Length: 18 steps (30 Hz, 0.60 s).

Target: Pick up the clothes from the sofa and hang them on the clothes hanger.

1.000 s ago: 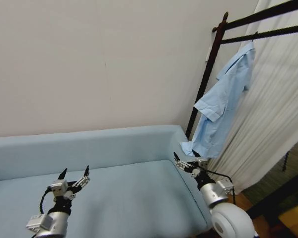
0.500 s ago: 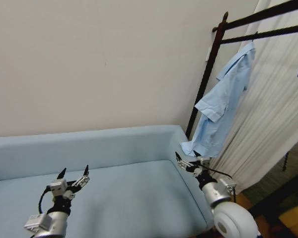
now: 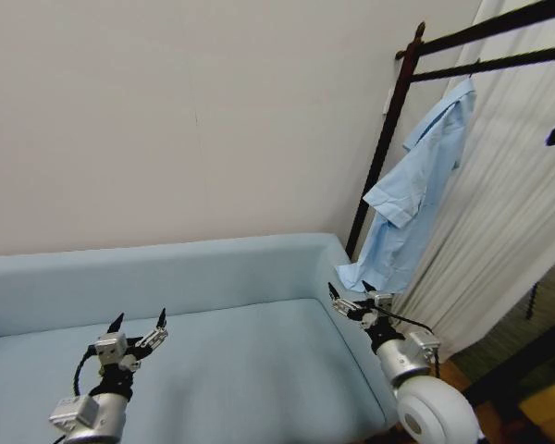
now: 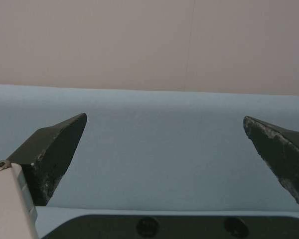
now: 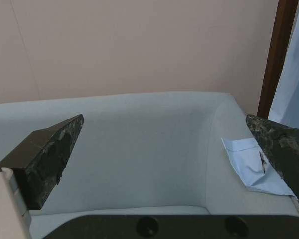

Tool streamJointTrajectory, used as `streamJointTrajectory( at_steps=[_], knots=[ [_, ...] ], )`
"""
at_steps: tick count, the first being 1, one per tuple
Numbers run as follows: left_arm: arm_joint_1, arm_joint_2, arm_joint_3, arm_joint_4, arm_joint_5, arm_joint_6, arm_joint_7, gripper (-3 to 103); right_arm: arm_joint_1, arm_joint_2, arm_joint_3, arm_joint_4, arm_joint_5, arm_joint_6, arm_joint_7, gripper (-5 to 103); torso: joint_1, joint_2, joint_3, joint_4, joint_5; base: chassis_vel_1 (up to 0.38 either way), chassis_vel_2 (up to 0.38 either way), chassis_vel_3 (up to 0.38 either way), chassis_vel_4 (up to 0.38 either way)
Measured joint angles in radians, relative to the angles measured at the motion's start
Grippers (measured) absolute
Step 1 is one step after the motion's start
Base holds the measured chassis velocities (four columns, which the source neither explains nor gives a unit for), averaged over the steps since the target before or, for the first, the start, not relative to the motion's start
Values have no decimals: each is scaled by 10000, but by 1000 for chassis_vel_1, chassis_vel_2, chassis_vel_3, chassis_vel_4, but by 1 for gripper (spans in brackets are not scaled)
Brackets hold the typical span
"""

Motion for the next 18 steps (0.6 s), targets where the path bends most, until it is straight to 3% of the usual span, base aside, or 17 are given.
streamJointTrajectory(
  at_steps=[18],
  knots=[
    [-2,1,-1,0,-1,0,0,100,6,0,-6,-9,-8,0,-2,100,1,0,0,0,0,0,0,0,0]
  ],
)
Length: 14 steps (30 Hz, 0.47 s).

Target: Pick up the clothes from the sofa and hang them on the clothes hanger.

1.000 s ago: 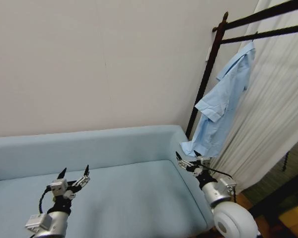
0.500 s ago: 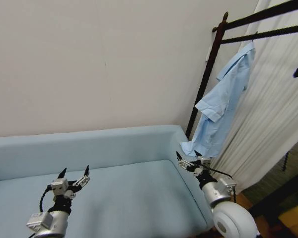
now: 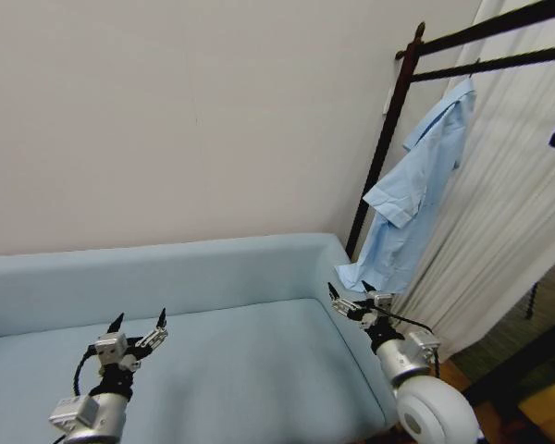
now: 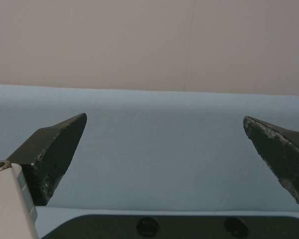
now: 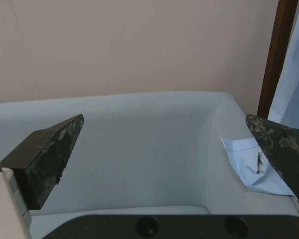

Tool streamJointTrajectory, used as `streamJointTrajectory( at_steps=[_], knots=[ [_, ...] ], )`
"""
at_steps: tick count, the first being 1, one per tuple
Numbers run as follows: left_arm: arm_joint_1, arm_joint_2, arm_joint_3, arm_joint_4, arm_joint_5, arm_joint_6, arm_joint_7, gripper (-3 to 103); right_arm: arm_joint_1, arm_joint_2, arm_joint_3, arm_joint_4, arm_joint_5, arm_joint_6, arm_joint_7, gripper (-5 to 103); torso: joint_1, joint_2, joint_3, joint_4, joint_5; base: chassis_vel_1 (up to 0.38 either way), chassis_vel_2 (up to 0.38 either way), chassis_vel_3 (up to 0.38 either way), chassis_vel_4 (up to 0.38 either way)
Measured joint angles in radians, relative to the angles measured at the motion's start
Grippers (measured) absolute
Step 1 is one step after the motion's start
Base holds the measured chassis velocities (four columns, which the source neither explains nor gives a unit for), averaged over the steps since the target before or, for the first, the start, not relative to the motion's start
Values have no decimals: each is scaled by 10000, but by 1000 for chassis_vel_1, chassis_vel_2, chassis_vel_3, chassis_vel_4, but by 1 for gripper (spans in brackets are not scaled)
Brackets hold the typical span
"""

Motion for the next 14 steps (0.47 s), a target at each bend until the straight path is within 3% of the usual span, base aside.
streamJointTrajectory(
  at_steps=[14],
  knots=[
    [-1,1,0,8,-6,-4,3,100,0,0,0,0,0,4,-7,100,0,0,0,0,0,0,0,0,0]
  ],
)
